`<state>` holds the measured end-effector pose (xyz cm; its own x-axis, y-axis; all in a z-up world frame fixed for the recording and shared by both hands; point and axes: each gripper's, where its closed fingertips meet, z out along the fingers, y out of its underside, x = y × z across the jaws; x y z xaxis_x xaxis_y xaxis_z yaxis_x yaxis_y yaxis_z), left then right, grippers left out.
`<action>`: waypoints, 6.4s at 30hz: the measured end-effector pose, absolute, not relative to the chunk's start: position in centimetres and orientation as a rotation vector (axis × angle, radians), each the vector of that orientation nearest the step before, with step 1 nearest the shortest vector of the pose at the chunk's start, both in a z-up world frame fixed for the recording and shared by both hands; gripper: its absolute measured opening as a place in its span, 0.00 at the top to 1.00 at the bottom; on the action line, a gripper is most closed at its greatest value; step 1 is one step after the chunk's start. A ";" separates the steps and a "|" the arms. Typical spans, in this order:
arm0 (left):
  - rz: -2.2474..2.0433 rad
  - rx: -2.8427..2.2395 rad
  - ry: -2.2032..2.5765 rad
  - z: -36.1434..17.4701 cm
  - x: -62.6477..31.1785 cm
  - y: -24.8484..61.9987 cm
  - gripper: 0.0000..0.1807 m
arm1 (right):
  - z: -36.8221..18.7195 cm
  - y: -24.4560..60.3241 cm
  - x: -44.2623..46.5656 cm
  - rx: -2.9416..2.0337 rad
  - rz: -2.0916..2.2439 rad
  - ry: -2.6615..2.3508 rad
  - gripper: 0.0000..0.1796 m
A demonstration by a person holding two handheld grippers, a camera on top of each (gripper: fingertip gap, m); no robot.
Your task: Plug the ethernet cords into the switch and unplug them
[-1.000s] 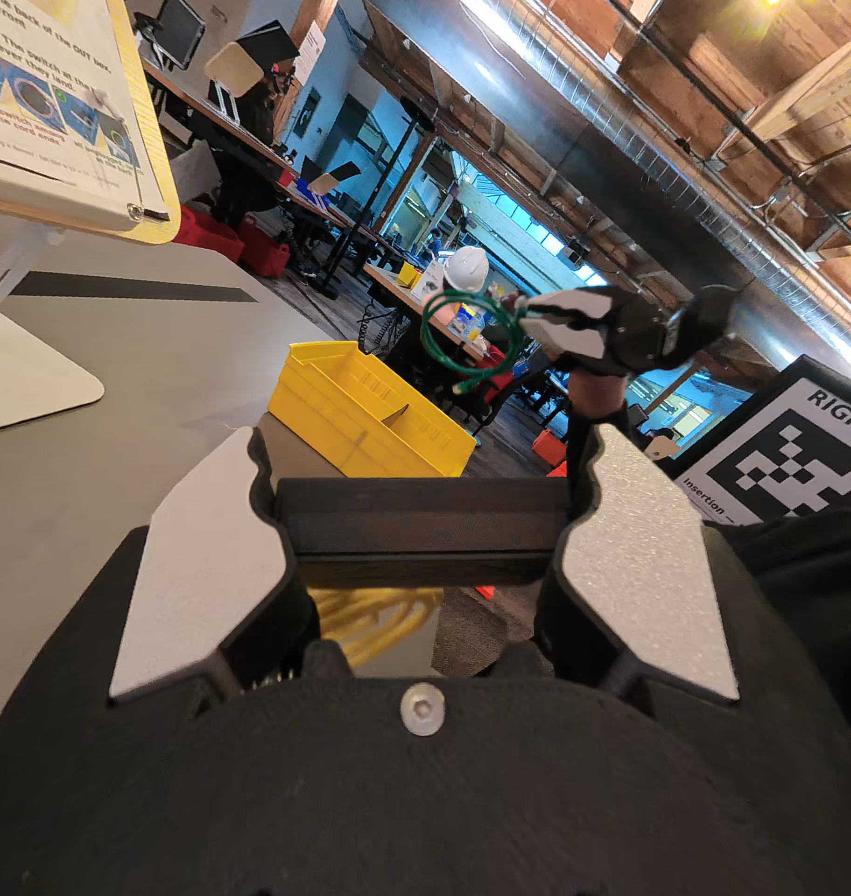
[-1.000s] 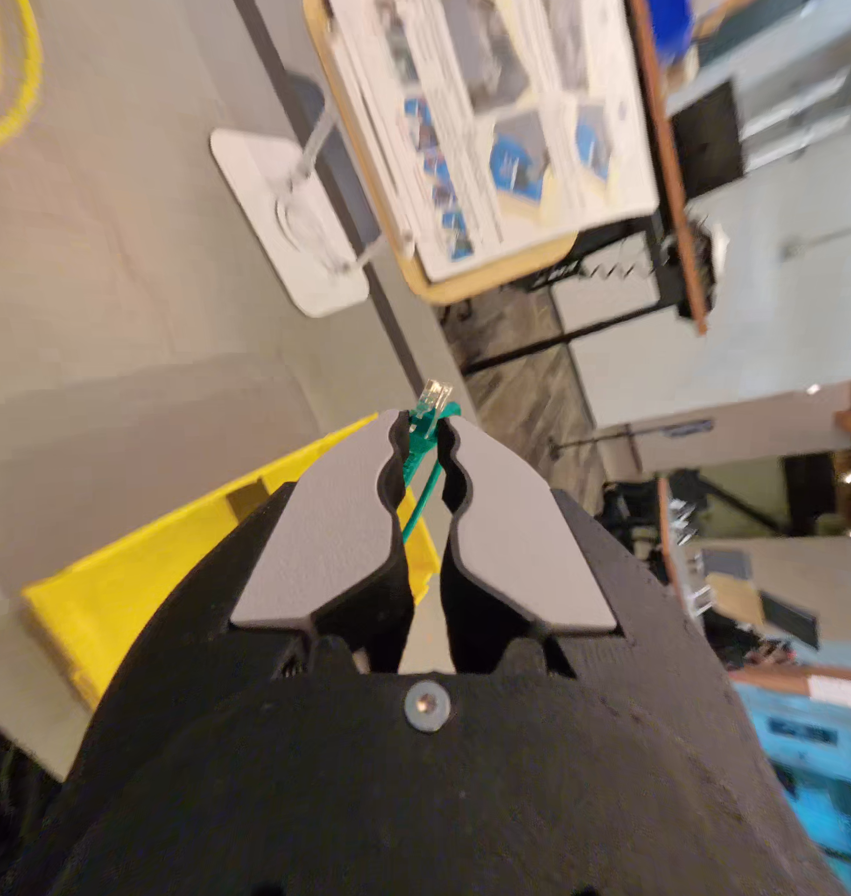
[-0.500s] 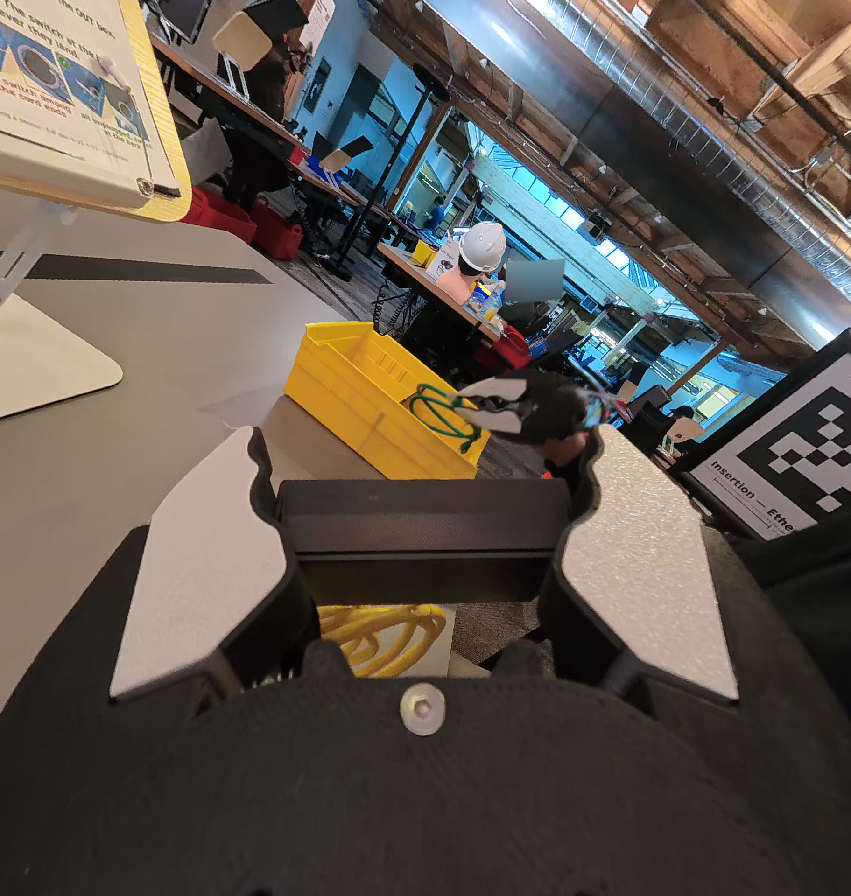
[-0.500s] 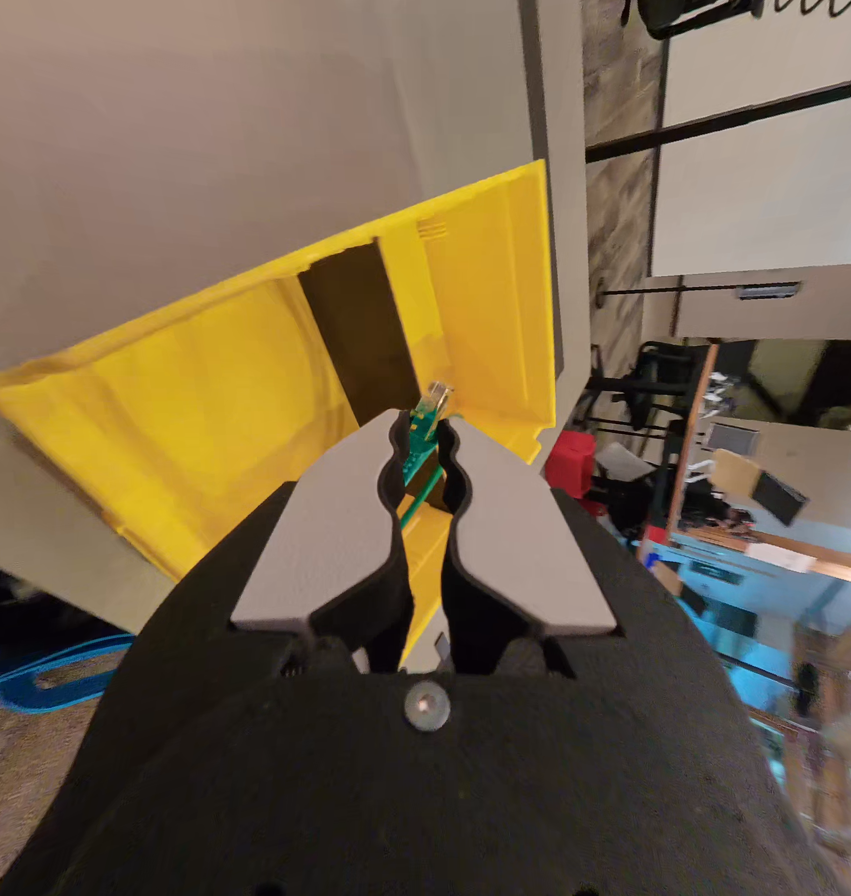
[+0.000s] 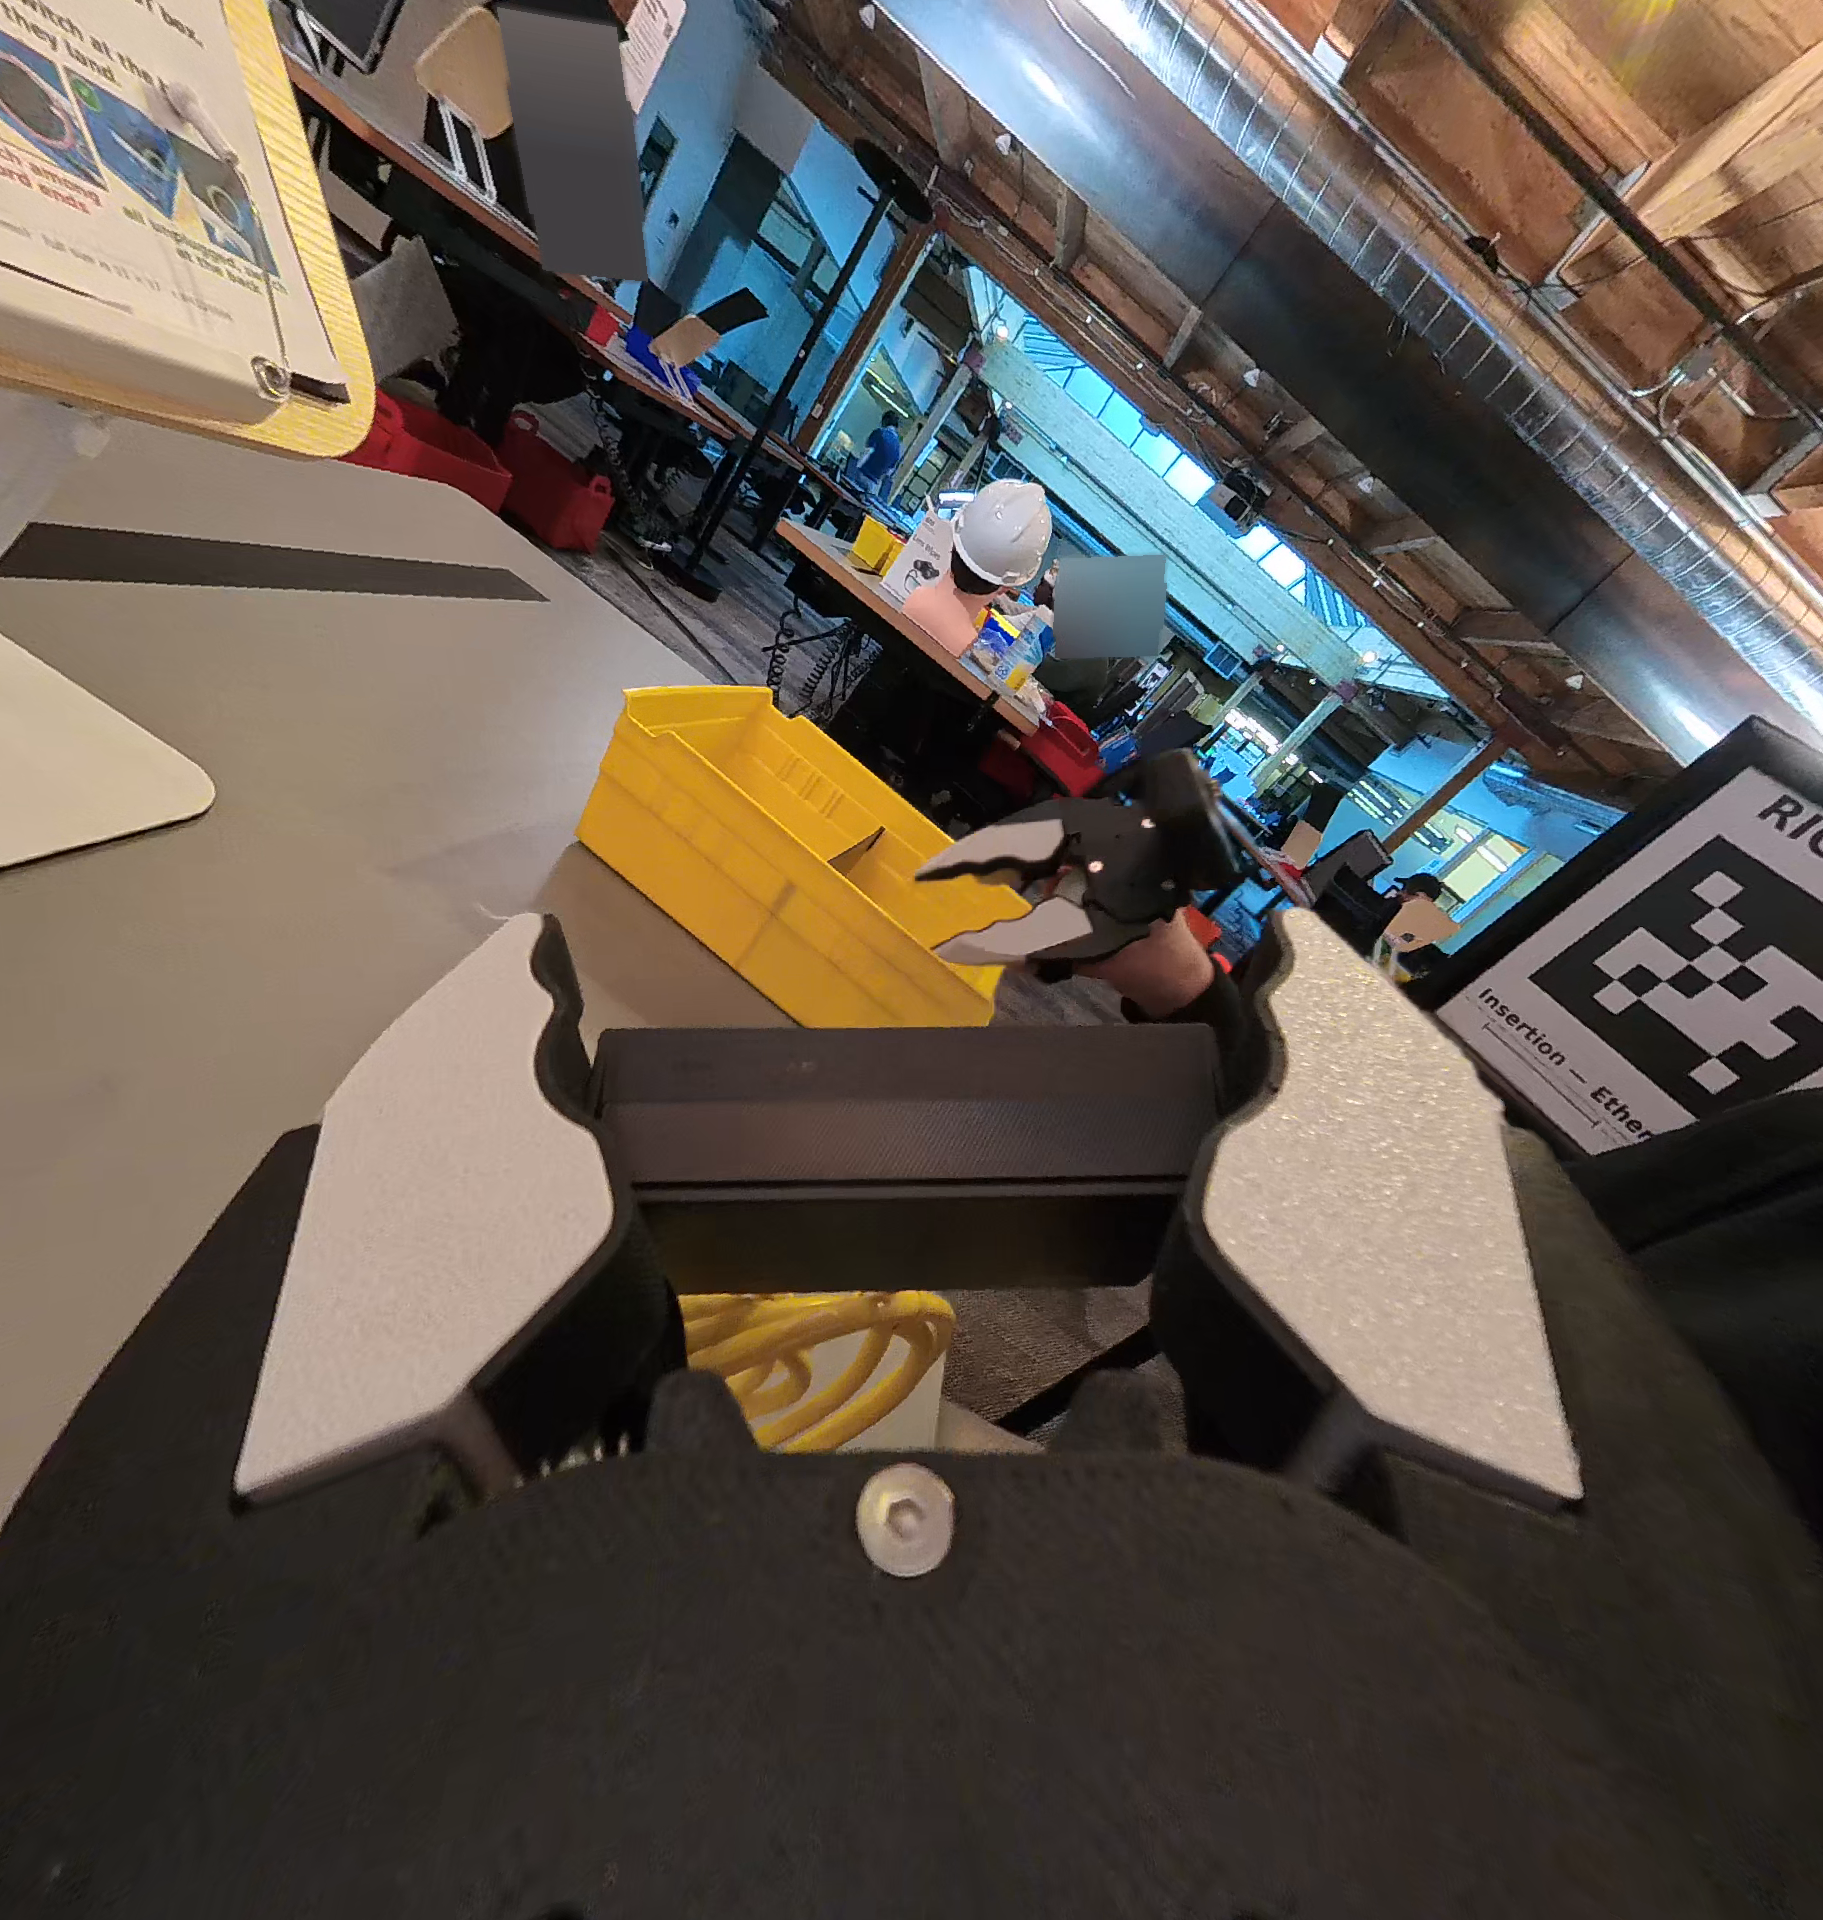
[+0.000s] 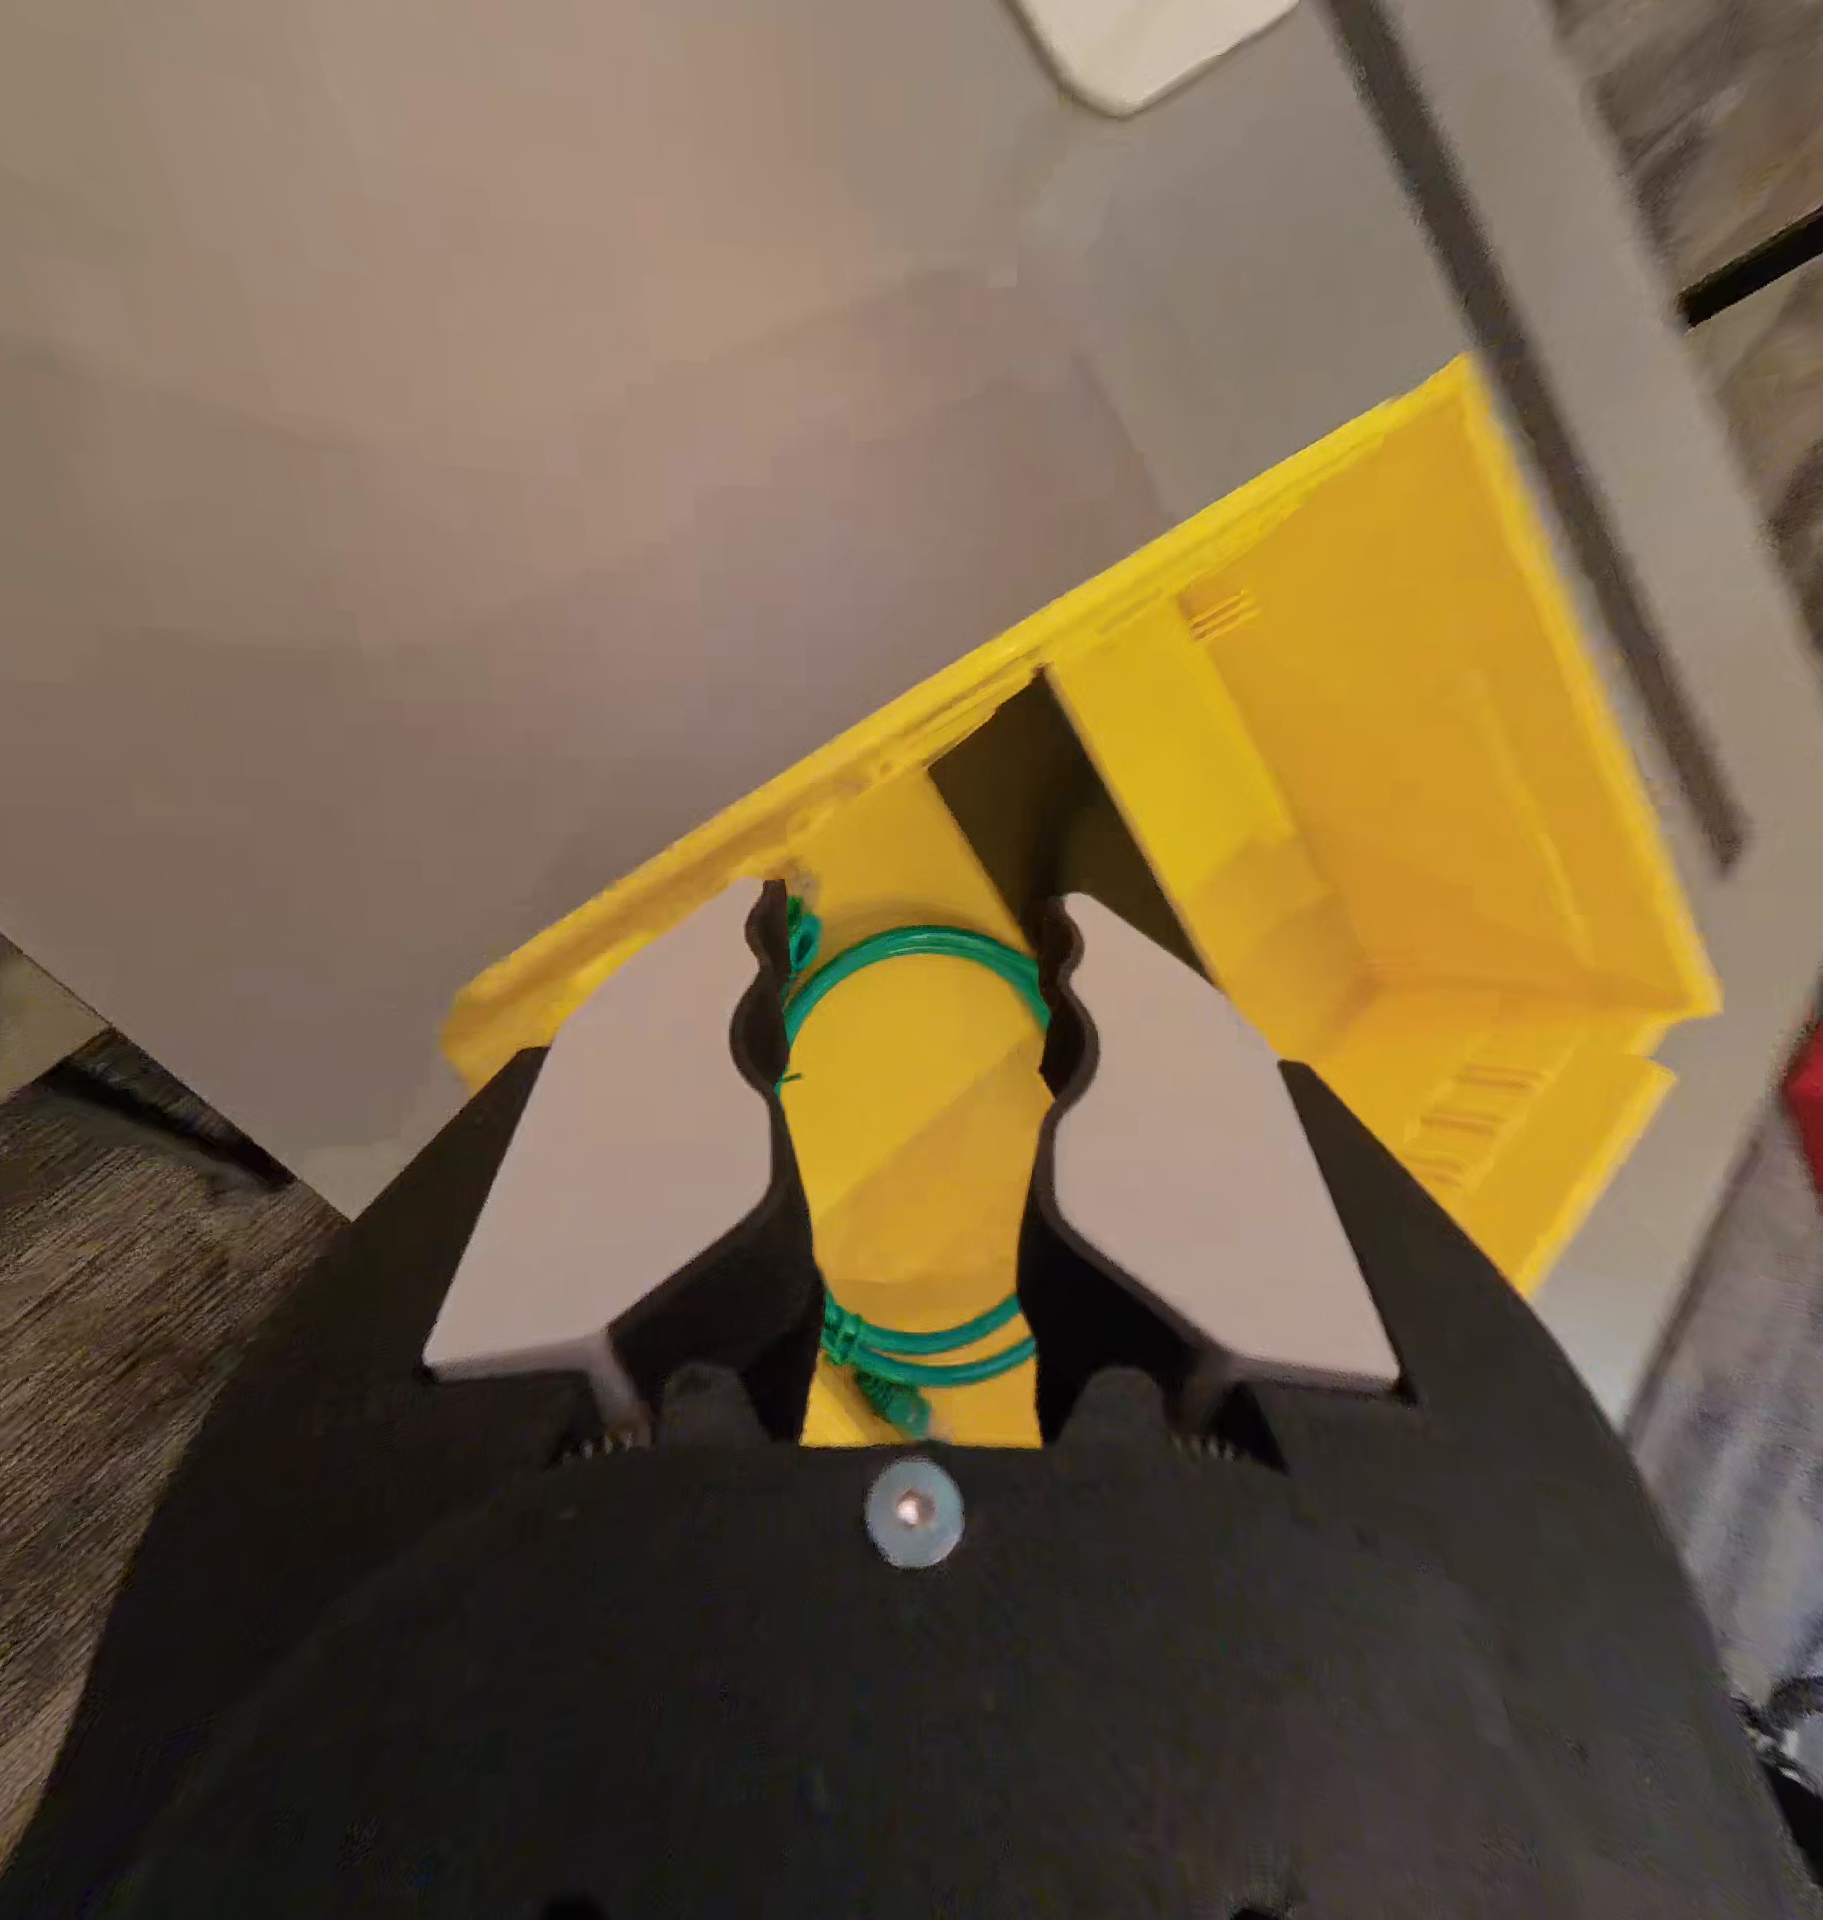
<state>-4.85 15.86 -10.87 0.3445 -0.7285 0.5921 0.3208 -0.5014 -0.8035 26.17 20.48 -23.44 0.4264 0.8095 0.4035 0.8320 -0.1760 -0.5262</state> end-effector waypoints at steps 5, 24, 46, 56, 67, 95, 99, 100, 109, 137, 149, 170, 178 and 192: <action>-1.390 -1.614 0.360 -10.5 -4.3 15.7 0.34 | -14.3 16.1 15.8 -1.575 0.135 -1.365 0.74; -1.445 -1.593 0.357 -10.2 -2.7 14.5 0.34 | -14.8 13.5 -3.6 -1.192 0.079 -1.497 0.91; -1.201 -1.772 0.658 -13.1 -0.9 13.5 0.38 | -14.2 15.8 -0.8 -1.048 -0.189 -1.507 0.92; -1.290 -1.730 0.468 -12.9 -1.3 14.3 0.39 | -14.9 15.6 -0.9 -1.023 -0.176 -1.517 0.91; -1.347 -1.698 0.415 -12.5 -1.2 14.3 0.40 | -15.0 14.5 -0.6 -0.976 -0.176 -1.542 0.90; -1.413 -1.710 0.433 -13.2 -0.2 13.8 0.41 | -14.8 14.2 0.7 -0.949 -0.206 -1.837 0.93; -1.354 -1.686 0.442 -12.9 -0.1 13.7 0.41 | -14.0 14.6 0.9 -1.022 -0.119 -1.753 0.93; -1.349 -1.684 0.445 -12.7 -0.1 13.6 0.42 | -13.8 14.7 0.9 -1.036 -0.111 -1.731 0.93; -1.518 -1.612 0.435 -11.0 0.3 12.8 0.42 | -12.3 13.1 1.3 -1.100 0.207 -1.633 0.93; -1.438 -1.608 0.377 -10.8 0.2 13.1 0.42 | -12.1 13.7 1.3 -1.102 -0.043 -1.668 0.93; -1.477 -1.592 0.422 -10.0 0.0 12.7 0.43 | -11.2 13.0 1.2 -1.038 0.023 -1.709 0.94; -1.465 -1.539 0.435 -8.3 0.1 12.0 0.43 | -9.6 12.3 1.4 -1.091 0.311 -1.630 0.93; -1.446 -1.540 0.382 -8.1 -0.4 12.4 0.43 | -10.4 12.0 0.8 -0.946 0.077 -1.642 0.88; -1.464 -1.546 0.358 -8.2 -0.2 12.5 0.43 | -10.8 12.0 1.1 -0.987 -0.098 -1.593 0.93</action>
<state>-0.24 12.53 -8.19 0.2424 -0.7486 0.6171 0.3792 -0.5124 -0.7705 1.06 11.95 -10.82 0.0586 0.5314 0.8451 0.6309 0.6364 -0.4439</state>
